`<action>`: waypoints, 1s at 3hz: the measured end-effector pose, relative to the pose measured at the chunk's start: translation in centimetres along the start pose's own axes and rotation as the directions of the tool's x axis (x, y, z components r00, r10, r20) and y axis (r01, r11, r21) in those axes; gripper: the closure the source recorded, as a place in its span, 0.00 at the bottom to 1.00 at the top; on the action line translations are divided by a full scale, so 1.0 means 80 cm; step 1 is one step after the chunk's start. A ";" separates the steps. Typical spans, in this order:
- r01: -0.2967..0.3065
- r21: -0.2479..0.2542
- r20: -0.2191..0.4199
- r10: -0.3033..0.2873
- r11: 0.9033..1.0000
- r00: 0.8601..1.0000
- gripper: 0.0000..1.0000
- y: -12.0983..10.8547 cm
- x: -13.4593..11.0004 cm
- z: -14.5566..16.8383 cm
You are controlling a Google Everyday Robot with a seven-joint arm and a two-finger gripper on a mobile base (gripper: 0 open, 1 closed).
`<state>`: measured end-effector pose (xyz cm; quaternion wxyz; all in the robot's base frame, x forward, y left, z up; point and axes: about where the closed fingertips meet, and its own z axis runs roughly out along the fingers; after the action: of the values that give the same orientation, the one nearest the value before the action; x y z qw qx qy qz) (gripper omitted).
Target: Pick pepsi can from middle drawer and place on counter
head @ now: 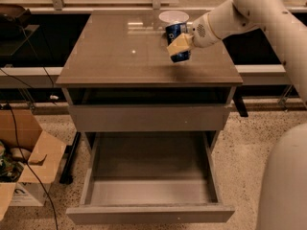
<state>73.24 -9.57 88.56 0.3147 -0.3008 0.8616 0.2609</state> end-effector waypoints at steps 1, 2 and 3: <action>-0.025 -0.036 -0.029 0.024 0.999 0.999 0.52 -0.008 -0.005 0.039; -0.069 -0.085 -0.057 0.065 0.994 0.996 0.28 -0.011 -0.005 0.073; -0.069 -0.086 -0.055 0.065 0.994 0.996 0.05 -0.012 -0.006 0.074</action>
Offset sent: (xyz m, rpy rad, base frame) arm 0.0516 0.0434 -0.0486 0.0794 0.1771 0.0393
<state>76.47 -6.27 84.73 0.2697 -0.2920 0.8668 0.3011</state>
